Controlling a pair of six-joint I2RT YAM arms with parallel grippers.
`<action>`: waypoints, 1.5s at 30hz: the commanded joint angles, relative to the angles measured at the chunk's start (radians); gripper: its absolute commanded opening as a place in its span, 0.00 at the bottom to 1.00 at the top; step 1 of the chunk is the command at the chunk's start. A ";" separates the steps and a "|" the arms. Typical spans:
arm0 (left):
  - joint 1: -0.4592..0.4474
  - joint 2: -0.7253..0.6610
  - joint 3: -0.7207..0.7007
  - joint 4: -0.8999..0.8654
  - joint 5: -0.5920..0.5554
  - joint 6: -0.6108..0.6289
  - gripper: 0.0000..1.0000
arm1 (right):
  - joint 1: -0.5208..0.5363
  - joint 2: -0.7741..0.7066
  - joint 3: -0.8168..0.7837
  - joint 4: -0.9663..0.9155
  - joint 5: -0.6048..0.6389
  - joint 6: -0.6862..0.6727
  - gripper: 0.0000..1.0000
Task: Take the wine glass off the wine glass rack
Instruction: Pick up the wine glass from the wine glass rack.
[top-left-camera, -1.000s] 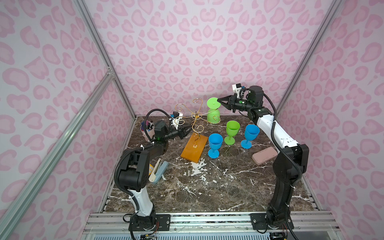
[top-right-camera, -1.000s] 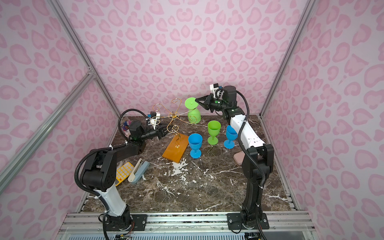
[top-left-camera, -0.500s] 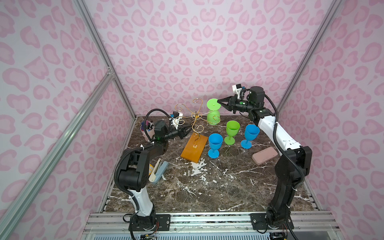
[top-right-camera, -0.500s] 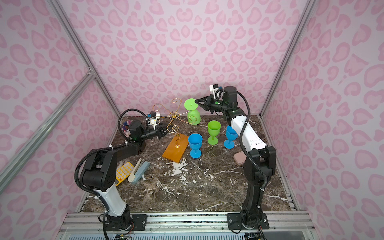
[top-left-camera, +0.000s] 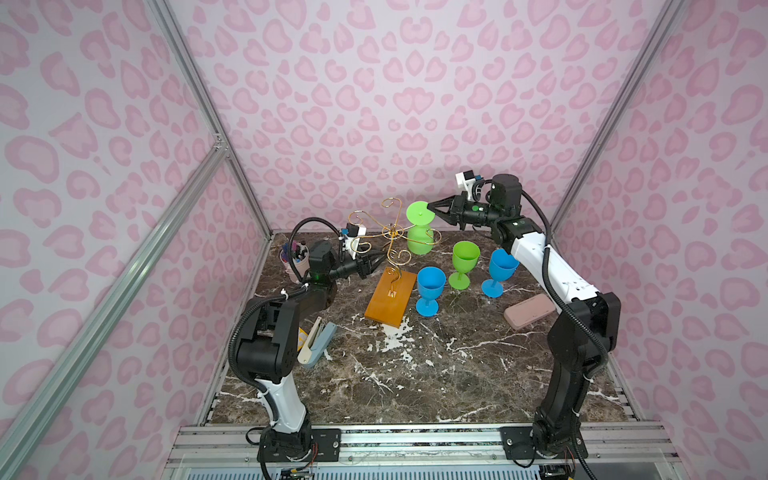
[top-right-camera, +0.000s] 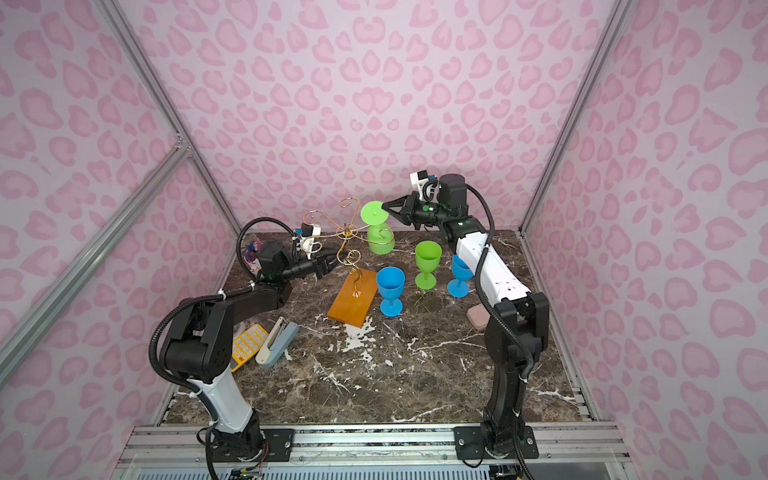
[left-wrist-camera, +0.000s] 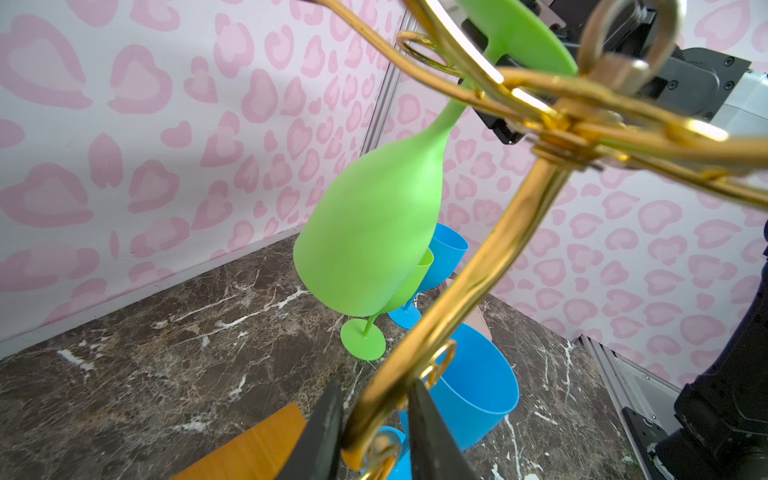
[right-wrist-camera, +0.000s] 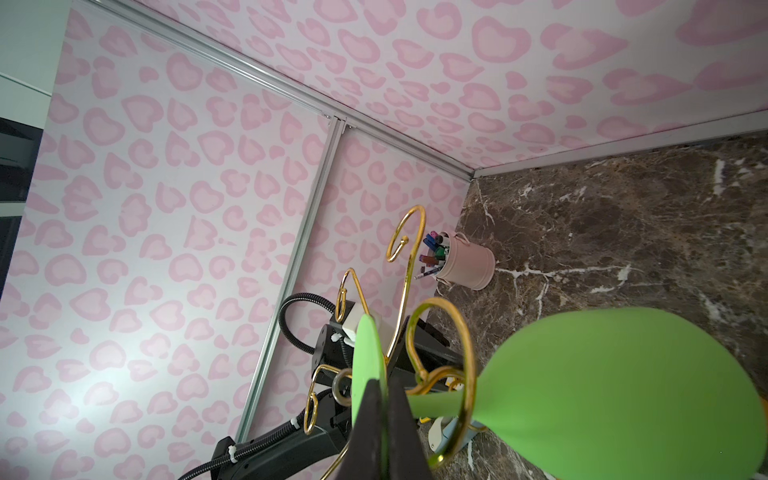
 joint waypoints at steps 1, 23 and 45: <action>0.000 -0.001 0.018 0.019 0.020 -0.002 0.29 | 0.008 0.012 0.019 0.033 -0.005 -0.005 0.00; 0.000 -0.002 0.015 0.011 0.026 0.002 0.31 | 0.026 0.146 0.195 0.065 0.025 0.049 0.00; 0.008 -0.001 0.023 -0.011 0.024 0.008 0.52 | -0.035 0.195 0.257 0.104 0.023 0.094 0.00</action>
